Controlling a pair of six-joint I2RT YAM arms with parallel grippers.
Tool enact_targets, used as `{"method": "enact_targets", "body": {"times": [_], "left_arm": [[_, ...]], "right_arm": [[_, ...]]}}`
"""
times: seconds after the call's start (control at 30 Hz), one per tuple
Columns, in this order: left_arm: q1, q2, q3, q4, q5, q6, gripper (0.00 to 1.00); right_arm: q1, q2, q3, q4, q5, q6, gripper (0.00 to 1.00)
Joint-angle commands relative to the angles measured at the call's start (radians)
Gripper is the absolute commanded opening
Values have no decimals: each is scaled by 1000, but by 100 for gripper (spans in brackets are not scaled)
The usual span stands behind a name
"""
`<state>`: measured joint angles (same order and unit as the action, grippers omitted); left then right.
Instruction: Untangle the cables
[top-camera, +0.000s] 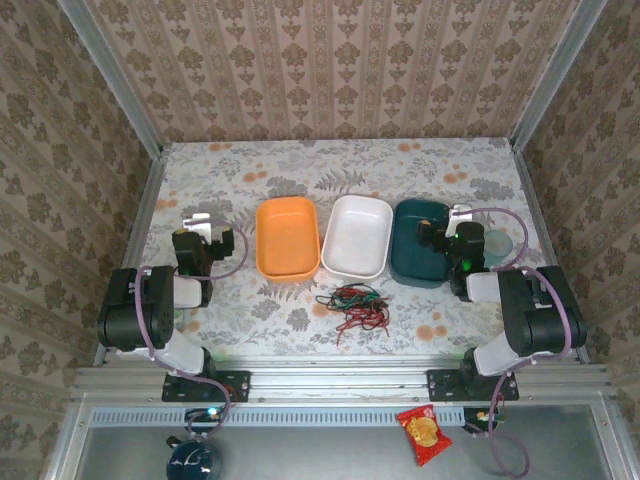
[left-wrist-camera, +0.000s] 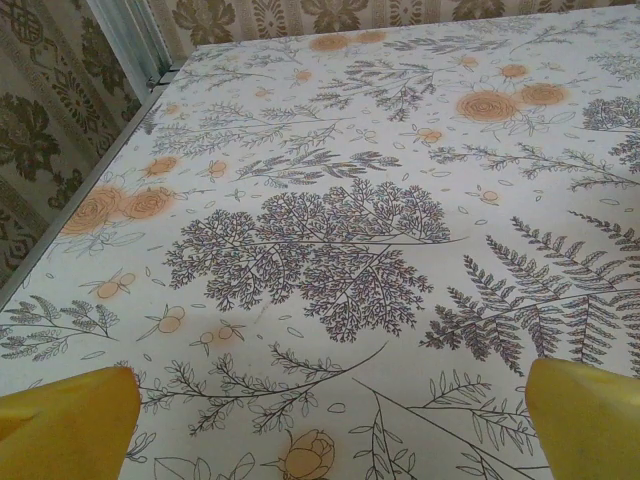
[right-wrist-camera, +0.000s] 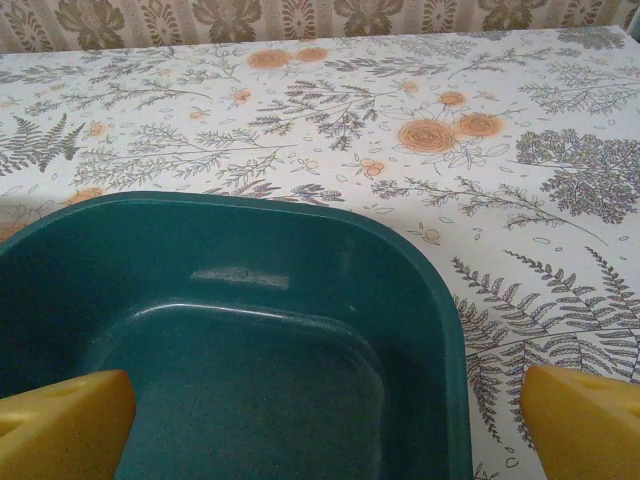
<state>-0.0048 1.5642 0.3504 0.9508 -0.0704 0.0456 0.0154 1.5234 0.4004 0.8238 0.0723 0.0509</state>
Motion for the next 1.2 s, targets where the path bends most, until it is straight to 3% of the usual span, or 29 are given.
{"method": "enact_targets", "body": {"times": [0.0,0.8,0.87,1.0,1.17], "left_arm": [[5,-7,15,19,20,-16,100],[-1,-38,12,4,18,-7,100],[-28,-139,32,-132,-5,17,100],[-76,-362,198,-666,-71,-136,100],[-309,-483,201,-764,-285,-243,100]], "right_arm": [[-1,4,11,21,-3,-16,100],[-11,6,12,21,-24,-12,100],[-15,6,12,20,-38,-11,100],[-31,3,11,20,-70,-2,100],[-30,-7,9,23,-77,-5,97]]}}
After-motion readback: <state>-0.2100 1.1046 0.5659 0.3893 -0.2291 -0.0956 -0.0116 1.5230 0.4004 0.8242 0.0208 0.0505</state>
